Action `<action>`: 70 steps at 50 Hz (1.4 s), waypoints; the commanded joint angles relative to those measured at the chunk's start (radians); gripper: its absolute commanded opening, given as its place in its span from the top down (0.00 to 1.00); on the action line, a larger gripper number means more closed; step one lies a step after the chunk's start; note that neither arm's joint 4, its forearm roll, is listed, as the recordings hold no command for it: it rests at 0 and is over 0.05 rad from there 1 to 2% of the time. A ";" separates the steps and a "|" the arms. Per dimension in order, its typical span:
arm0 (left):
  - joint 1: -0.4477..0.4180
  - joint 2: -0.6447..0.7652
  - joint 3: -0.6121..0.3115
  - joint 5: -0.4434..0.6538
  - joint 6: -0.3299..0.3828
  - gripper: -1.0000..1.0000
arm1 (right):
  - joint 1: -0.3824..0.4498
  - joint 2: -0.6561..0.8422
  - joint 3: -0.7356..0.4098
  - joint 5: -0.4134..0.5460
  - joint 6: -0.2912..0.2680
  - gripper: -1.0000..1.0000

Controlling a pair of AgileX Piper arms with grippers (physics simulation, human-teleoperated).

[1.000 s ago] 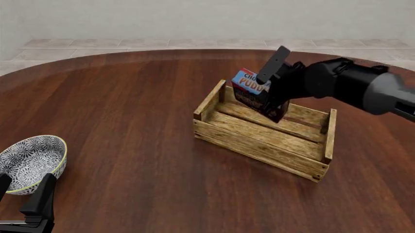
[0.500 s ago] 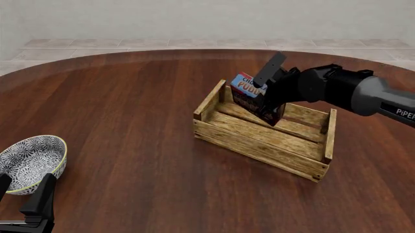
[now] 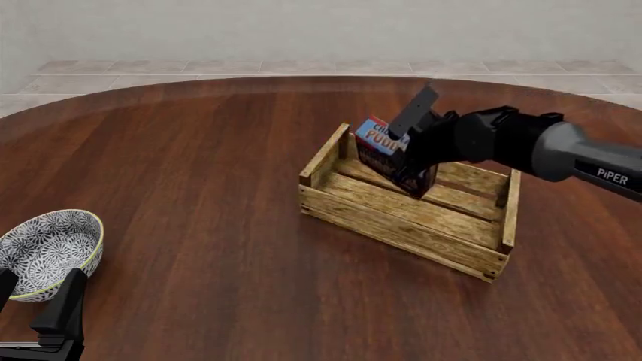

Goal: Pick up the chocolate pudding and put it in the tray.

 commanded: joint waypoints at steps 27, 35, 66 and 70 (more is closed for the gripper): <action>0.000 0.000 0.000 0.000 0.000 0.00 | -0.001 -0.008 0.064 -0.051 0.051 1.00; 0.000 0.000 0.000 0.000 0.000 0.00 | -0.004 0.004 0.064 -0.061 0.059 1.00; 0.000 0.000 0.000 0.000 0.000 0.00 | -0.002 0.037 0.075 -0.094 0.072 1.00; 0.000 0.000 0.000 0.000 0.000 0.00 | 0.000 0.042 0.077 -0.100 0.071 1.00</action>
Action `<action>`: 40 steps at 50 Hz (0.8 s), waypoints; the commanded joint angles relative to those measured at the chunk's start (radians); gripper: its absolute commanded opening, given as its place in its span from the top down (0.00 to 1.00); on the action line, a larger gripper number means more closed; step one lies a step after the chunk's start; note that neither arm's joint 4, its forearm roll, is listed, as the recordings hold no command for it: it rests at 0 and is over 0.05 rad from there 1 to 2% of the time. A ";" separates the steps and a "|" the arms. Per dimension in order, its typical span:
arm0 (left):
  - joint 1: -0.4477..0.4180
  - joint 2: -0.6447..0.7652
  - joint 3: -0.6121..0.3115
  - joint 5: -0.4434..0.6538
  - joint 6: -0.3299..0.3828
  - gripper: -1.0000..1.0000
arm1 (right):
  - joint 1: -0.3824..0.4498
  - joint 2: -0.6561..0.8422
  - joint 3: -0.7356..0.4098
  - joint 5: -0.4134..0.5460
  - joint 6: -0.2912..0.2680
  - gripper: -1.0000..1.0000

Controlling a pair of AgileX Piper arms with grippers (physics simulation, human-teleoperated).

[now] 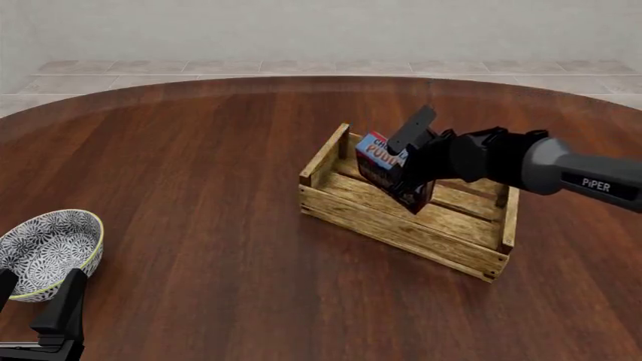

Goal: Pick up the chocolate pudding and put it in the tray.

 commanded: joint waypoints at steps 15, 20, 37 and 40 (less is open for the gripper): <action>0.000 0.000 0.000 0.000 0.000 0.00 | 0.003 0.016 0.013 -0.027 0.028 1.00; 0.000 0.000 0.000 0.000 0.000 0.00 | 0.001 0.021 0.015 -0.033 0.032 1.00; 0.000 0.000 0.000 0.000 0.000 0.00 | -0.001 0.036 0.025 -0.053 0.034 1.00; 0.000 0.000 0.000 0.000 0.000 0.00 | 0.000 0.037 0.027 -0.055 0.035 1.00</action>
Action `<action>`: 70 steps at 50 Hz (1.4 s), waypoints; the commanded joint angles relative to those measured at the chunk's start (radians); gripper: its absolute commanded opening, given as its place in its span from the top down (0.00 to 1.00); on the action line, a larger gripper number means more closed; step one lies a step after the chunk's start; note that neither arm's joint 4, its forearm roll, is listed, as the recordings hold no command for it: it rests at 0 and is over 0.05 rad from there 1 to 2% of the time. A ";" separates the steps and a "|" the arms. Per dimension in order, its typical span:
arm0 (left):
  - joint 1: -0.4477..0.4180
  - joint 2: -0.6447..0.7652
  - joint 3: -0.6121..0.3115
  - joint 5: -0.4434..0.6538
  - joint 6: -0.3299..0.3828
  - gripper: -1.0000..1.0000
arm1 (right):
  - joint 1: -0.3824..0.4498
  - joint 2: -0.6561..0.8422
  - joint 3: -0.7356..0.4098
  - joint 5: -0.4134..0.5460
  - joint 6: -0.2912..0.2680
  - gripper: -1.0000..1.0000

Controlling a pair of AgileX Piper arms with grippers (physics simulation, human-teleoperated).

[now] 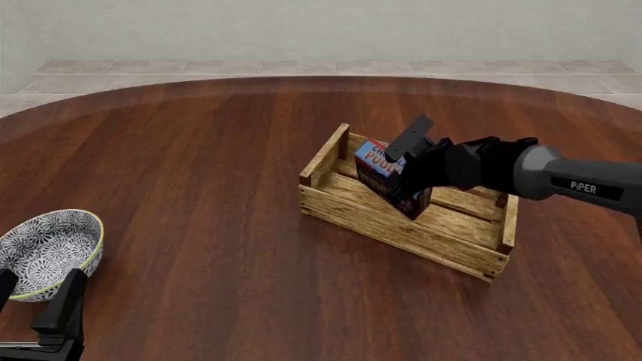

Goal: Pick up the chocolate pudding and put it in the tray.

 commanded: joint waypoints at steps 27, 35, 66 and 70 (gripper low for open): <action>0.000 0.000 0.000 0.000 0.000 0.00 | -0.009 0.025 0.005 -0.025 0.022 1.00; 0.000 0.000 0.000 0.000 0.000 0.00 | -0.011 0.039 0.002 -0.031 0.027 1.00; 0.000 0.000 0.000 0.000 0.000 0.00 | -0.052 0.052 -0.044 -0.005 0.046 0.00; 0.000 0.000 0.000 0.000 0.000 0.00 | -0.043 0.038 -0.034 -0.003 0.046 0.00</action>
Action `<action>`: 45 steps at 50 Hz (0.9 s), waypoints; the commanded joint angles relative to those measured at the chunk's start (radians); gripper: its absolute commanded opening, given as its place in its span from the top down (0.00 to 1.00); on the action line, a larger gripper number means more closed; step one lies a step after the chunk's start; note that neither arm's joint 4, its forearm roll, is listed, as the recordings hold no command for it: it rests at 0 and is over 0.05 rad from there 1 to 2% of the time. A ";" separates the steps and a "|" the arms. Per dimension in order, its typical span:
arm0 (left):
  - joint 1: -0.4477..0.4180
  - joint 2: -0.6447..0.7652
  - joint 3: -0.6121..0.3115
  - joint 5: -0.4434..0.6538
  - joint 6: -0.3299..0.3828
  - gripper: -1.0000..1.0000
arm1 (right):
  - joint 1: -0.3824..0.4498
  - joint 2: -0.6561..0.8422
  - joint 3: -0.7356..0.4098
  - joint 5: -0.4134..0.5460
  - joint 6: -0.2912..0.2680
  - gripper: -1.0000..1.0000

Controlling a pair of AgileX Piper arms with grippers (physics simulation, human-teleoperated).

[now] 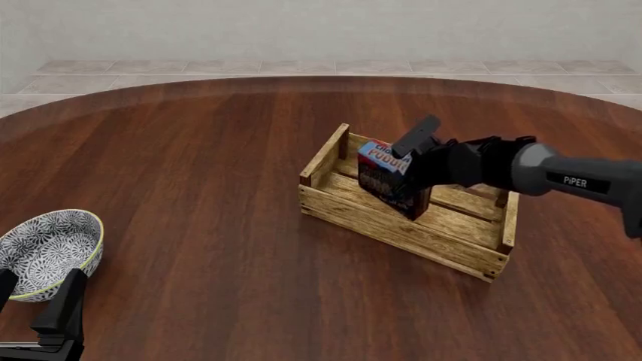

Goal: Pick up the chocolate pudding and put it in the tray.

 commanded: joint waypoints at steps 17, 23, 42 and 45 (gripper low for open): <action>0.000 0.000 0.000 0.000 0.000 0.00 | 0.002 -0.080 -0.031 0.073 0.021 0.00; 0.000 0.000 0.000 0.000 0.000 0.00 | 0.005 -0.124 -0.037 0.103 0.018 0.00; 0.000 0.000 0.000 0.000 0.000 0.00 | 0.056 -0.382 -0.018 0.218 0.017 0.00; 0.000 0.000 0.000 0.000 0.000 0.00 | 0.075 -0.440 -0.008 0.240 0.015 0.00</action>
